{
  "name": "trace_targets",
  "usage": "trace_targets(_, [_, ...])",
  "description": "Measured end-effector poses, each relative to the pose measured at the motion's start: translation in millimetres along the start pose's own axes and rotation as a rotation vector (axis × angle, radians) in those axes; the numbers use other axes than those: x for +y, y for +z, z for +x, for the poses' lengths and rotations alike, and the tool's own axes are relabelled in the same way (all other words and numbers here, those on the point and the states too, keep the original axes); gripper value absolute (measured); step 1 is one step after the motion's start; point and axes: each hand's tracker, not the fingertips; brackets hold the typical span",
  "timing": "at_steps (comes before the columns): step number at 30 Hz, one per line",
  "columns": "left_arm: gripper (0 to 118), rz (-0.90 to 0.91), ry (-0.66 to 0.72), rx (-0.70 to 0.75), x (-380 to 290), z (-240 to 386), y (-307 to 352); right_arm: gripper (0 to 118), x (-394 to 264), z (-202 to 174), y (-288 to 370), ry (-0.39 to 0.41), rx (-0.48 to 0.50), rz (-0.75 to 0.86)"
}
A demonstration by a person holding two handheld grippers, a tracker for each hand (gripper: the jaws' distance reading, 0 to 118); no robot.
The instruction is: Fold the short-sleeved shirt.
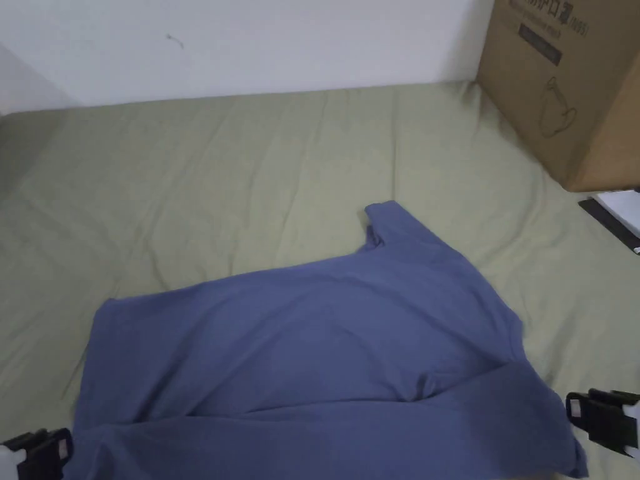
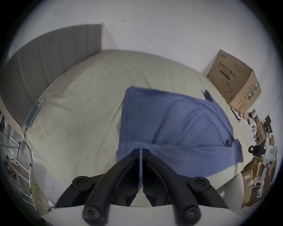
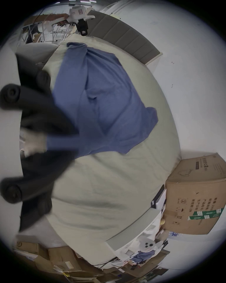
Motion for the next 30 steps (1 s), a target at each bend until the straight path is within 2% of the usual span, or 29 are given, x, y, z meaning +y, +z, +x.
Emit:
trace_targets(2, [0,-0.025,0.000,-0.025,13,10,-14,0,13,-4,-15,-0.023,0.030,-0.004])
trace_targets(3, [0,-0.026,0.006,-0.025,18,11,-19,0,21,-6,-23,-0.020,0.080,-0.022])
trace_targets(7, [0,-0.018,0.011,-0.036,43,21,-40,0,64,-15,-60,0.016,0.077,-0.014])
trace_targets(10, [0,-0.017,-0.015,-0.035,64,32,-56,0,110,-12,-96,0.007,0.114,-0.003])
trace_targets(11, [0,-0.014,-0.020,-0.035,70,34,-62,18,128,-12,-110,-0.002,0.122,-0.014])
trace_targets(13, [0,-0.019,-0.026,-0.035,82,38,-75,76,159,-14,-140,-0.017,0.106,-0.030])
trace_targets(14, [0,-0.021,-0.028,-0.036,85,39,-80,93,173,-13,-156,-0.016,0.114,-0.032])
trace_targets(15, [0,-0.024,-0.030,-0.039,89,40,-85,93,186,-14,-169,-0.017,0.114,-0.035])
trace_targets(20, [0,-0.063,-0.012,-0.033,103,37,-118,91,235,-19,-249,0.013,0.059,-0.114])
trace_targets(21, [4,-0.070,-0.003,-0.034,106,34,-125,88,238,-20,-263,0.012,0.035,-0.148])
trace_targets(22, [20,-0.081,0.009,-0.026,108,32,-131,82,237,-22,-277,0.034,0.019,-0.178])
trace_targets(23, [59,-0.092,0.026,-0.023,109,30,-138,61,234,-24,-292,0.050,0.000,-0.220])
trace_targets(24, [86,-0.113,0.033,-0.020,111,28,-144,59,231,-29,-300,0.060,-0.030,-0.264])
trace_targets(25, [102,-0.130,0.034,-0.018,114,24,-150,58,227,-34,-301,0.119,-0.069,-0.227])
trace_targets(26, [103,-0.129,0.031,-0.024,116,21,-154,50,226,-41,-293,0.146,-0.064,-0.211])
trace_targets(27, [103,-0.125,0.032,-0.025,120,18,-156,36,229,-44,-287,0.140,-0.055,-0.211])
trace_targets(28, [103,-0.122,0.036,-0.010,125,16,-161,16,230,-45,-284,0.149,-0.050,-0.210])
trace_targets(29, [103,-0.125,0.039,0.015,132,8,-168,5,231,-47,-284,0.170,-0.038,-0.213])
trace_targets(30, [103,-0.124,0.046,0.033,138,5,-174,5,231,-49,-281,0.177,-0.039,-0.222])
